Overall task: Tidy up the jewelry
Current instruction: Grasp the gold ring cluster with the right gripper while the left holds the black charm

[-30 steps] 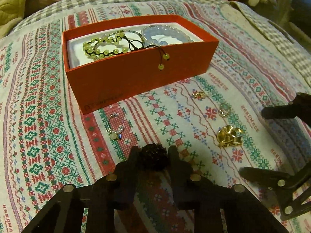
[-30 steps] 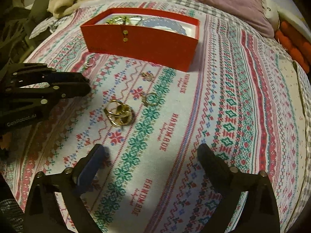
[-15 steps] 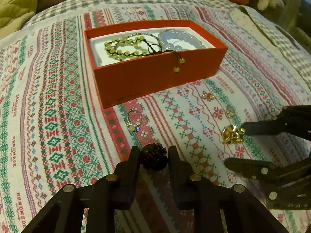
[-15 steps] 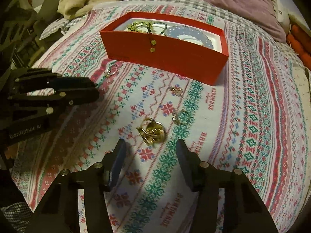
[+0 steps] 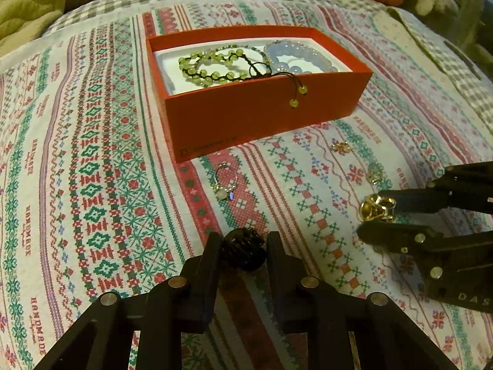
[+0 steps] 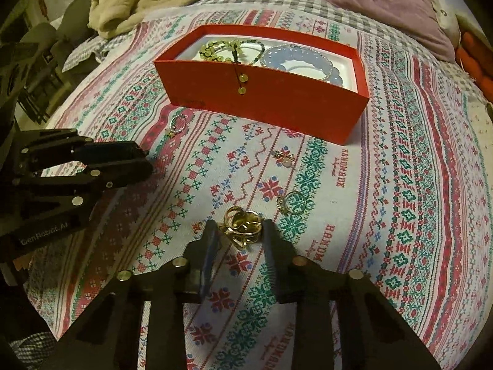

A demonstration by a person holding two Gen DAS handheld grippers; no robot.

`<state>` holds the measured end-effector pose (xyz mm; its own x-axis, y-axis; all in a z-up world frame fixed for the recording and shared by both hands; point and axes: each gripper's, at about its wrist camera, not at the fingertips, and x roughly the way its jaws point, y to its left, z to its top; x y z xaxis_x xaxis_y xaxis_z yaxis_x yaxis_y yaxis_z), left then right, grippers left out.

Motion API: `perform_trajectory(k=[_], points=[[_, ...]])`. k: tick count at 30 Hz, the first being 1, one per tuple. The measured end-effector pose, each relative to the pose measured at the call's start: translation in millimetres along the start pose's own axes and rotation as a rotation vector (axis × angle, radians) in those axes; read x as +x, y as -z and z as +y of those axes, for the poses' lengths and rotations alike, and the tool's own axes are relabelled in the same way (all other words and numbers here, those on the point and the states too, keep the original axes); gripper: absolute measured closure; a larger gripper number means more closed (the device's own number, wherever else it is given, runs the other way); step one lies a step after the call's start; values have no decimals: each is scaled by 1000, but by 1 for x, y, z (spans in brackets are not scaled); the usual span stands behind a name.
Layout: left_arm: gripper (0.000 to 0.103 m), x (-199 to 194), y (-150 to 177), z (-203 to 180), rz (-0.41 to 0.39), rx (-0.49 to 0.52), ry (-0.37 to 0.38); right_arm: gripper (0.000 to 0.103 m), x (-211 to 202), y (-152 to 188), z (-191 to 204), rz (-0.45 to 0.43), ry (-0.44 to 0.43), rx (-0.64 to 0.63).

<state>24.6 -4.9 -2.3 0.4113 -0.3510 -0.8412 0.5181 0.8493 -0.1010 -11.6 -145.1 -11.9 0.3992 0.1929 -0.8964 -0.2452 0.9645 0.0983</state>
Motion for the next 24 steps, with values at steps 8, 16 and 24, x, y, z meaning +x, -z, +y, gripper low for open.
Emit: perform_trajectory(k=[8,16,24], points=[[80,-2,-1,2,12,-25,-4,73,-2,0,-2,6,-5,13],[80,-10,-3,9,26,-75,3,73,-10,-4,-5,20,-16,40],[80,-21,-11,9,21,-108,12,73,-29,-10,-12,10,-27,81]])
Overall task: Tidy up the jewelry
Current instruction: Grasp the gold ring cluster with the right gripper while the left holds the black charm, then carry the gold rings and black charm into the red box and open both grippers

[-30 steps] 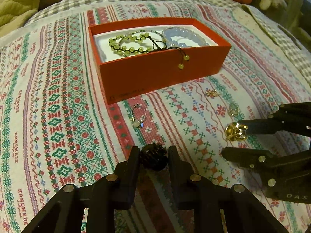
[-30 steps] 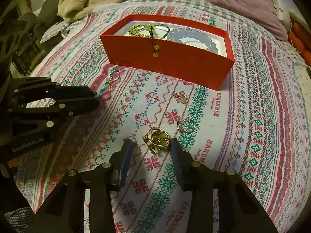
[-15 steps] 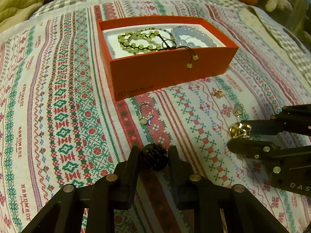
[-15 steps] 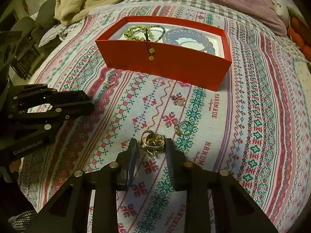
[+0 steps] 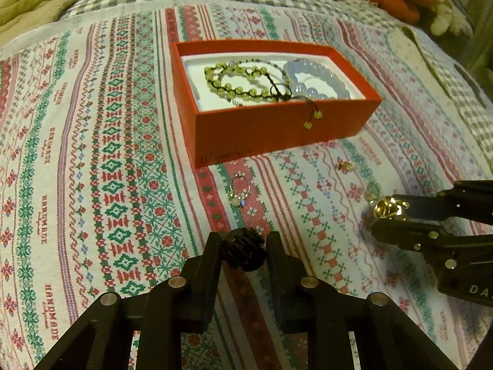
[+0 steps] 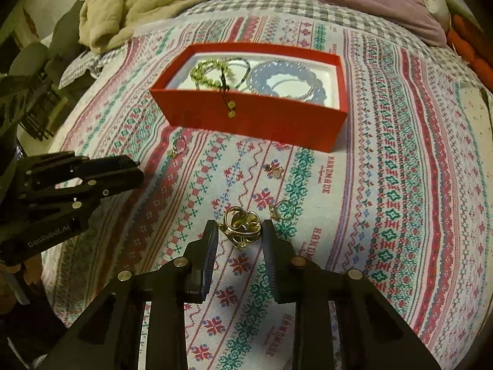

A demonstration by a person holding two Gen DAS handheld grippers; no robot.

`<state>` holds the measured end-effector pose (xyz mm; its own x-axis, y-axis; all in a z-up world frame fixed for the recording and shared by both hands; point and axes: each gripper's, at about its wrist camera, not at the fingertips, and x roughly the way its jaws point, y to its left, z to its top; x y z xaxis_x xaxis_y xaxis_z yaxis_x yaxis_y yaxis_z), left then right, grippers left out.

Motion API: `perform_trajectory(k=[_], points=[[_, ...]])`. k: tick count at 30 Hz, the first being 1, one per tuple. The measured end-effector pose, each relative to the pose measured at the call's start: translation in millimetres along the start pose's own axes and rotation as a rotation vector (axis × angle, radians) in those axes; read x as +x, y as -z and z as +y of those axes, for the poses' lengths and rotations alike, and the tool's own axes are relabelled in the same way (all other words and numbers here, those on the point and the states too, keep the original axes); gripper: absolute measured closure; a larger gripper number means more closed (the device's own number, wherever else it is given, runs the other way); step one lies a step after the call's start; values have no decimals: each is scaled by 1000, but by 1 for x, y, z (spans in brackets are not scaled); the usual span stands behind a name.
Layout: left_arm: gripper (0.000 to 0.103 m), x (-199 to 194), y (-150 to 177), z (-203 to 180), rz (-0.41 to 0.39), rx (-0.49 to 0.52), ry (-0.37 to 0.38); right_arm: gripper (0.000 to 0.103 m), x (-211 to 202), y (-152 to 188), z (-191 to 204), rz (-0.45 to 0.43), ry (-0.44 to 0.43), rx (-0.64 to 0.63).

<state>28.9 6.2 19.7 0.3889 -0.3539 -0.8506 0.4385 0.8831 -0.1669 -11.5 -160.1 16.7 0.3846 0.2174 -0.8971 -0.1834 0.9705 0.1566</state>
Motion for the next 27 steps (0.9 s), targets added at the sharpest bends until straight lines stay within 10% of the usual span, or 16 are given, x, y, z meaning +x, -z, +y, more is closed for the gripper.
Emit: perform_trajectory(k=[27], points=[[80,-14,-58,-5,-152,-58,48,73,-42,-61,-33,-140,-33,140]])
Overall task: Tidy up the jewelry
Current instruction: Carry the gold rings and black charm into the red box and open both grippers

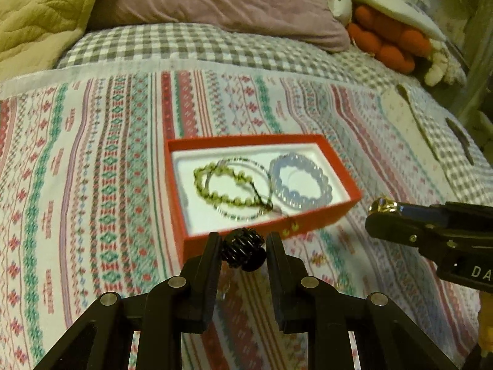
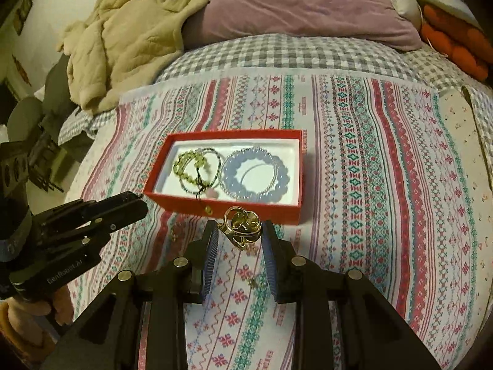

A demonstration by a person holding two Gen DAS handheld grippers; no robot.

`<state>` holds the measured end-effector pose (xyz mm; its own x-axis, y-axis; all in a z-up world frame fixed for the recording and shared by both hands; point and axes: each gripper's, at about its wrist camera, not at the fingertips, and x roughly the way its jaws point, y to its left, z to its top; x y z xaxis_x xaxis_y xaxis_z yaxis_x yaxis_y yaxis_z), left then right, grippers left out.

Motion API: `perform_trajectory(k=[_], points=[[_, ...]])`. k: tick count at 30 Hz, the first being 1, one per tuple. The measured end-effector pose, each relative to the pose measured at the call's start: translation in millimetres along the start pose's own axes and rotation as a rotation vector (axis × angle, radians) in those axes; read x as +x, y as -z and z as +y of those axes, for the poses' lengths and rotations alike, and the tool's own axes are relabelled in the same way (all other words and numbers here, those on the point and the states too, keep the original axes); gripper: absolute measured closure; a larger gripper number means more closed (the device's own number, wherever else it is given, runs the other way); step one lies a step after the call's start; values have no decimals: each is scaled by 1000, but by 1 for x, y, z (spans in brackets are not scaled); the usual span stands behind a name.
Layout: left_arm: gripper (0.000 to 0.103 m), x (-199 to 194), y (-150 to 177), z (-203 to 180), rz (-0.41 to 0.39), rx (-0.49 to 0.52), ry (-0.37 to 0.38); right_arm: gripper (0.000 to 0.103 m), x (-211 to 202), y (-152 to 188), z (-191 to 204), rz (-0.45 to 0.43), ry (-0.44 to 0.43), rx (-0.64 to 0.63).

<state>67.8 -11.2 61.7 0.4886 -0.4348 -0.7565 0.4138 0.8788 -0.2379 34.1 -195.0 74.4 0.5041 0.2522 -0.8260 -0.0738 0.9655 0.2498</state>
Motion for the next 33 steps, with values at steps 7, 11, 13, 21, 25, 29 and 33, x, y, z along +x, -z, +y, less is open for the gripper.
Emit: perform_trajectory(k=[7,11,13,21,25,29,33], points=[[80,20,-9,0,-22,19,-8,73,15,-14,-7,-11,-29,0],[80,29,-12,2,-25,23,-21,73,28,-20,-11,-14,-46,-5],[79,32,-13,3,-23,22,-32,73,34,-22,-11,-11,-55,-8],[79,50,-16,5,-3,33,-56,73,55,-26,-13,11,-40,-15],[79,53,-16,4,-5,39,-59,72,60,-27,-14,15,-30,-22],[79,54,-16,4,-5,42,-61,72,62,-27,-14,17,-33,-26],[77,53,-17,3,-4,47,-66,72,62,-28,-14,14,-34,-28]])
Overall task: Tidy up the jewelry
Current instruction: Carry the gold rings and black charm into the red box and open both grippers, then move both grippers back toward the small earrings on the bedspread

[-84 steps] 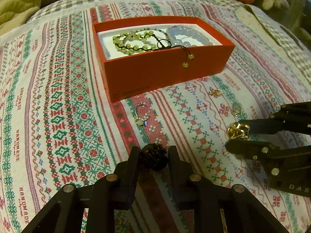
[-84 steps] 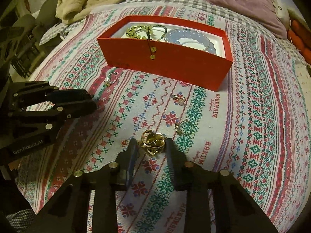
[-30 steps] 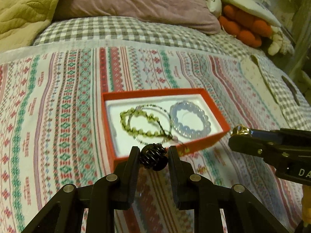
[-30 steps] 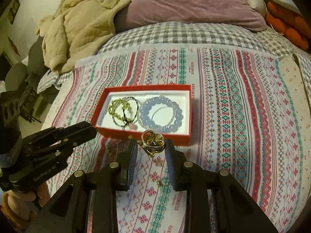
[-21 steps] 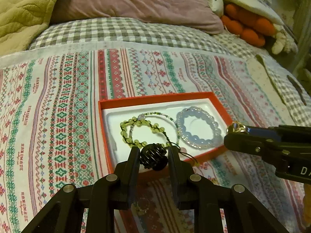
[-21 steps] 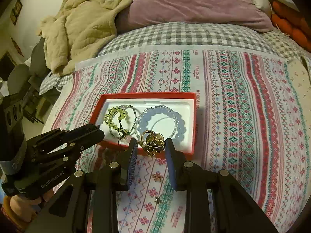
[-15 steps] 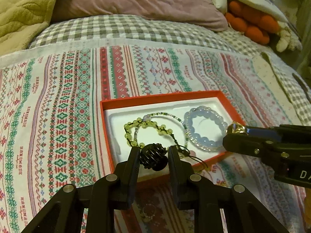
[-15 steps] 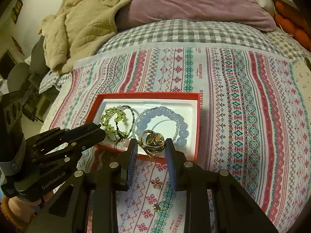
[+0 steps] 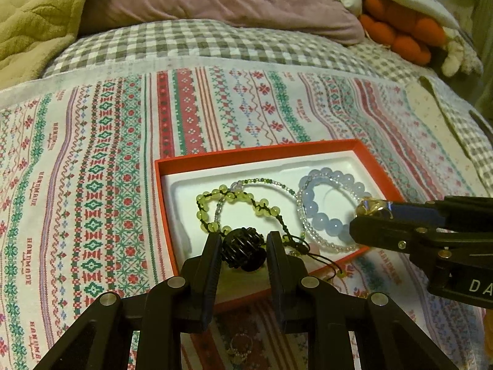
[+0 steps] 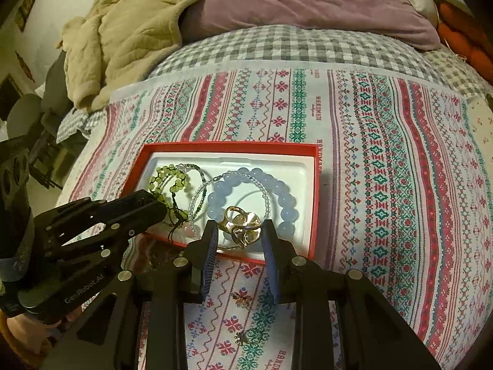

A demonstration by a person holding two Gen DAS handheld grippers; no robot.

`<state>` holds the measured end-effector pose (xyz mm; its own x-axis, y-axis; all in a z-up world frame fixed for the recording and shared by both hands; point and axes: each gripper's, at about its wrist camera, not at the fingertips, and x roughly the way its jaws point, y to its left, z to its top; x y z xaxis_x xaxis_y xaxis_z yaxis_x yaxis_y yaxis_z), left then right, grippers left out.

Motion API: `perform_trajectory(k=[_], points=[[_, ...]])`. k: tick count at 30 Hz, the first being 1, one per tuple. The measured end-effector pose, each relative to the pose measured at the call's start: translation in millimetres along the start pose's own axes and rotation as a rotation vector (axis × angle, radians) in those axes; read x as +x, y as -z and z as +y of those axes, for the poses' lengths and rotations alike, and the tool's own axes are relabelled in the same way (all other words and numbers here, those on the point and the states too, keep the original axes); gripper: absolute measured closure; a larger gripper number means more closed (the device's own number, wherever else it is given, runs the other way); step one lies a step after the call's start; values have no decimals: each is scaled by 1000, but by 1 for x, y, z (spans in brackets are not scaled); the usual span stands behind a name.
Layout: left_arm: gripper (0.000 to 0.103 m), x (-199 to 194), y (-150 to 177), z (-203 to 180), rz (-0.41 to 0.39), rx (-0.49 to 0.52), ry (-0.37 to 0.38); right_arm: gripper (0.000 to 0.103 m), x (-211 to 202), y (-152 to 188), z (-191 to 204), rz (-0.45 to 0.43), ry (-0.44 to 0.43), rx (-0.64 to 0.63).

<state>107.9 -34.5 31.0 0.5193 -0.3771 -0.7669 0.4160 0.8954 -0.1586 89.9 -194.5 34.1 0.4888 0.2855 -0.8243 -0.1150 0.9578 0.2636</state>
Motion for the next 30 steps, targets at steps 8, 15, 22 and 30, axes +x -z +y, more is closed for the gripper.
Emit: perform_trajectory(k=[8,15,22,30], points=[[59,-10,0,-4,-13,23,-6,71,-14,-2,2,-21,-5,-14],[48,-22,2,-4,-21,22,-10,66,-33,-1,3,-42,2,-32],[34,-40,8,-7,-35,40,-14,50,-49,4,4,-55,10,-32],[12,-55,18,-11,-27,66,-42,35,-64,15,6,-60,29,-38]])
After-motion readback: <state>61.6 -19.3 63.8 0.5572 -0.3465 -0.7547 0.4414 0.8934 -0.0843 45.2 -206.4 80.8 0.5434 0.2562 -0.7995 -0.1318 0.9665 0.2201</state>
